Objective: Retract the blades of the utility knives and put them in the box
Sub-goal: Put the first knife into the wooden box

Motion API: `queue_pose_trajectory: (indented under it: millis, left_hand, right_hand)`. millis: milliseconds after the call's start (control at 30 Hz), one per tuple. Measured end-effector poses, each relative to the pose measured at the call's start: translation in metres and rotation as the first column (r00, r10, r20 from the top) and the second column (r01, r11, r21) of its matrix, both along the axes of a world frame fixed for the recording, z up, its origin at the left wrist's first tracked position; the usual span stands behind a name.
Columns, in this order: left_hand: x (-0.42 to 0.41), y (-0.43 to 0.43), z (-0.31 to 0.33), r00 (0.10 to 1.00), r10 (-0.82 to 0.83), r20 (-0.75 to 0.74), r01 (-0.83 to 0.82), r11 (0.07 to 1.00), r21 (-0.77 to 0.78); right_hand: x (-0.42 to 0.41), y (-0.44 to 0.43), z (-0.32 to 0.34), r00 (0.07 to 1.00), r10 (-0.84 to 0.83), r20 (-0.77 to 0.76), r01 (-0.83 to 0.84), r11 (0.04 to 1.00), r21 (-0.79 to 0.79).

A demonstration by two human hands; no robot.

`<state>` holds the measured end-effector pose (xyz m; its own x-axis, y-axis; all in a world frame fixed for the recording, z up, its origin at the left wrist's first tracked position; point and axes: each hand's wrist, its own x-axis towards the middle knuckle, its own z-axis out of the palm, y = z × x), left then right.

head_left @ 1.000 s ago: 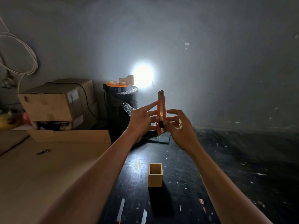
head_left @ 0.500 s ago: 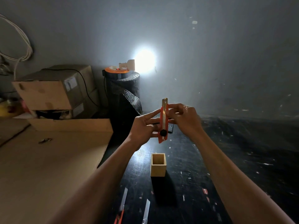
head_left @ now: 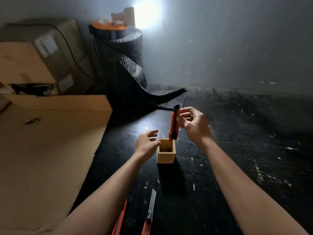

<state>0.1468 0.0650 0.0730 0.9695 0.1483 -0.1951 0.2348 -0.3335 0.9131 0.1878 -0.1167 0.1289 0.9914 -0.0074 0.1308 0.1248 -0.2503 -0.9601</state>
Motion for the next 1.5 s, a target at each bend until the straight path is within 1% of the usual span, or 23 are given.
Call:
queue_pose_trajectory:
  millis: [100, 233, 333, 467, 567, 700, 833, 1000, 1233, 1333, 1500]
  left_hand:
    - [0.004, -0.004, -0.026, 0.997, -0.036, -0.07, 0.042, 0.995, 0.092]
    - [0.009, -0.009, -0.049, 0.989, -0.063, -0.131, 0.083, 0.984, 0.157]
    - [0.011, -0.011, -0.061, 0.989, -0.061, -0.138, 0.085, 0.982, 0.17]
    - [0.012, -0.014, -0.069, 0.993, -0.056, -0.105, 0.078, 0.972, 0.22]
    - [0.015, -0.014, -0.072, 0.994, -0.05, -0.097, 0.07, 0.973, 0.221]
    - [0.018, -0.014, -0.076, 0.995, -0.053, -0.088, 0.071, 0.972, 0.225]
    - [0.019, -0.013, -0.082, 0.995, -0.042, -0.088, 0.06, 0.976, 0.21]
    - [0.019, -0.011, -0.089, 0.997, -0.023, -0.069, 0.034, 0.985, 0.167]
    - [0.016, -0.009, -0.09, 0.998, -0.023, -0.051, 0.032, 0.979, 0.203]
    - [0.005, -0.007, -0.087, 0.999, 0.0, -0.048, 0.009, 0.981, 0.191]
    - [-0.037, 0.002, -0.077, 0.999, 0.007, -0.038, 0.002, 0.977, 0.215]
  right_hand:
    - [0.012, 0.001, -0.03, 0.998, -0.039, -0.046, 0.039, 0.999, -0.007]
    - [0.021, 0.005, -0.067, 0.994, -0.045, -0.103, 0.036, 0.996, -0.085]
    - [0.026, 0.01, -0.094, 0.986, -0.06, -0.156, 0.04, 0.991, -0.13]
    - [0.029, 0.017, -0.117, 0.98, -0.06, -0.188, 0.022, 0.98, -0.199]
    - [0.032, 0.024, -0.123, 0.979, -0.056, -0.196, -0.003, 0.957, -0.289]
    - [0.034, 0.03, -0.132, 0.974, -0.05, -0.221, -0.03, 0.938, -0.345]
    - [0.037, 0.034, -0.137, 0.972, -0.042, -0.231, -0.046, 0.931, -0.362]
    - [0.034, 0.036, -0.14, 0.977, -0.056, -0.205, -0.034, 0.912, -0.409]
    - [0.027, 0.017, -0.124, 0.988, -0.073, -0.136, 0.004, 0.892, -0.452]
    - [0.017, 0.006, -0.118, 0.991, -0.085, -0.107, 0.026, 0.883, -0.468]
    - [-0.023, -0.001, -0.107, 0.991, -0.083, -0.107, 0.021, 0.873, -0.488]
